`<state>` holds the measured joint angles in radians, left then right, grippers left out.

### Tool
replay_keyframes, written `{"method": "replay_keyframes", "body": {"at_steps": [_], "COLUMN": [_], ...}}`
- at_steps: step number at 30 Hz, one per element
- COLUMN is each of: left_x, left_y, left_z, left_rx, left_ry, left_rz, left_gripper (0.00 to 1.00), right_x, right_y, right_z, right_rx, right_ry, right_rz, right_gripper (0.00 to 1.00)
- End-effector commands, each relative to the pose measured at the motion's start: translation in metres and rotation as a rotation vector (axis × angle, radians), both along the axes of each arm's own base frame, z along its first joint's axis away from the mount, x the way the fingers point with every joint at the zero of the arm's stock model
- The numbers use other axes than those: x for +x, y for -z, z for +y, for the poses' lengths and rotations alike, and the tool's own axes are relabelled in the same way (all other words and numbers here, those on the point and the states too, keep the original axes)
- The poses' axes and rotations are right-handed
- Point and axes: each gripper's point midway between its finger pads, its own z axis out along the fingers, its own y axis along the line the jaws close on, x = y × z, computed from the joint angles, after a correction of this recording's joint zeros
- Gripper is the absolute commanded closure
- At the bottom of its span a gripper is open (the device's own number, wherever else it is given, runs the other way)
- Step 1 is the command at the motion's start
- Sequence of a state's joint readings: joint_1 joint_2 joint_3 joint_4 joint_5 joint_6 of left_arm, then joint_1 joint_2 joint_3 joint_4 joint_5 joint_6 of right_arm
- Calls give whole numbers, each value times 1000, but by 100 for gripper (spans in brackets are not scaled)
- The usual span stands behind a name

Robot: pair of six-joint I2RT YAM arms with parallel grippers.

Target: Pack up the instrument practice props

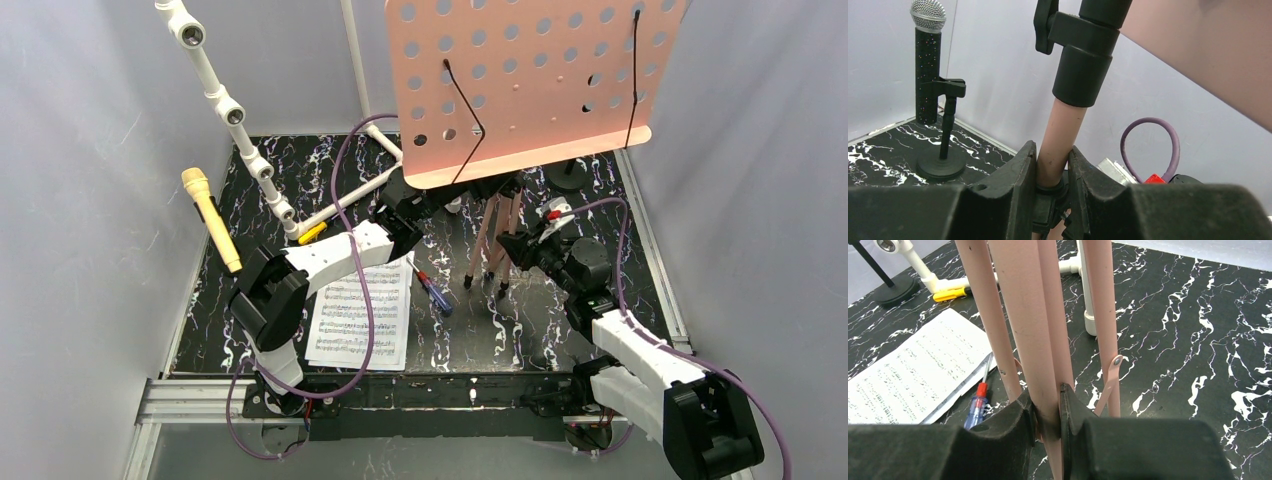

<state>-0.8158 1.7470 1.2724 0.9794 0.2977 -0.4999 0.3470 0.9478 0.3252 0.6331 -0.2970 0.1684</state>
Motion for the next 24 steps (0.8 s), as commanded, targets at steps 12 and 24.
{"method": "replay_keyframes", "body": {"at_steps": [12, 24], "left_x": [-42, -38], "left_y": [-27, -31], "left_z": [3, 0], "left_rx": [-107, -99], "left_ry": [76, 64], "left_rz": [-106, -114], "left_gripper": [100, 100], "right_x": [2, 3], "right_y": [-31, -61], "right_z": [-13, 1], "right_rx": [59, 91], "right_ry": [76, 2], "right_rz": [-111, -178], "right_gripper": [33, 2]}}
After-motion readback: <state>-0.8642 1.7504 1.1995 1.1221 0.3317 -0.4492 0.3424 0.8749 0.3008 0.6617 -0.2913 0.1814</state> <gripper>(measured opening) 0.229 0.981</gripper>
